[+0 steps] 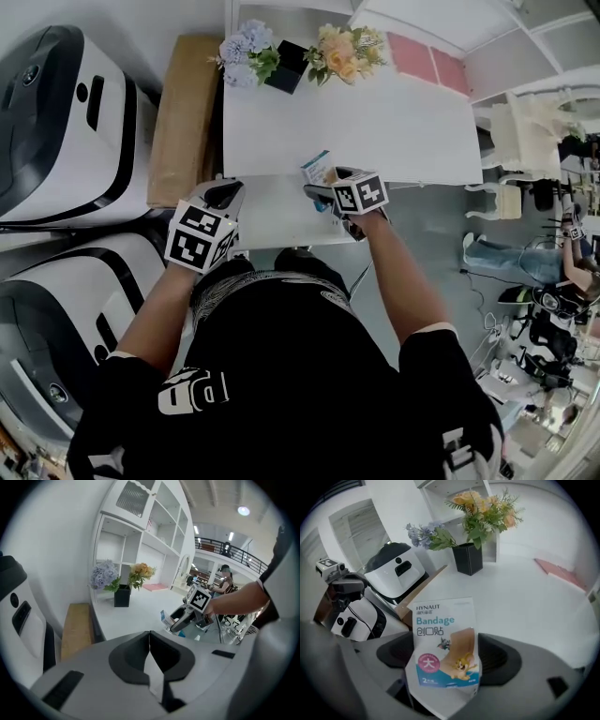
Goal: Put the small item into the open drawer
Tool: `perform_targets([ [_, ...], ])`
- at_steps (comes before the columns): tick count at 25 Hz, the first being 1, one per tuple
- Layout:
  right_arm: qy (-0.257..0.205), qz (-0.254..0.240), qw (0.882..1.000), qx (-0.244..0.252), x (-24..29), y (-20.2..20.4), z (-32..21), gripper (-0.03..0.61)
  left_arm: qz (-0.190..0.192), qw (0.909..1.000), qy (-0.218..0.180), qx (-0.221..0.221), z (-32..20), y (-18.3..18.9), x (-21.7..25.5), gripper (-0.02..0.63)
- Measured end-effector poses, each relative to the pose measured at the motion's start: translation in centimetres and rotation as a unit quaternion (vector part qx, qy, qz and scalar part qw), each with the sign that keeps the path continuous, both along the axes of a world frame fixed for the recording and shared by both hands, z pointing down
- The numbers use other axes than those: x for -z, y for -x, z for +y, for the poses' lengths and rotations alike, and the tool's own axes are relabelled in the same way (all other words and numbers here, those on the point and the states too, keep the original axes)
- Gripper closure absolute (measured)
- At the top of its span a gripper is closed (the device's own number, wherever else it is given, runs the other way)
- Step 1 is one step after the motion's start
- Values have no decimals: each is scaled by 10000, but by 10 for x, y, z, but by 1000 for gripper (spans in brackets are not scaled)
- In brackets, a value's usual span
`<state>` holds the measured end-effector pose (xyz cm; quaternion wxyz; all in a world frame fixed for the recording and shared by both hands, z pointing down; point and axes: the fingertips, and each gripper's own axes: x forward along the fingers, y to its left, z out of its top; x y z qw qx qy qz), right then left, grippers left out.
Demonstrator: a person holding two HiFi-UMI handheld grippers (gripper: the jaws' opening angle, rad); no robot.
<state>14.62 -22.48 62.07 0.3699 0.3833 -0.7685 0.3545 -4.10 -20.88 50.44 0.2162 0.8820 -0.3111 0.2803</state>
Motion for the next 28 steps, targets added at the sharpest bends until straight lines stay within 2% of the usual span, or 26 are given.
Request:
perform_targets([
  [9,682,-305,9971,-113,-43,42,47,153,-83,9999,90,41,7,9,-15,598],
  [14,922,-544,9925,-587,-52,48,49,153,-107,9998,158,73,6,11,-20,598],
  [23,1726,-819,9713,-1415,-84,46,50,153,-103,9997,217,107,3,9,-25,598],
  [28,1963,-841,9573,-1948,-107,37,42,153,-138,9993,272,210,6,14,-29,598],
])
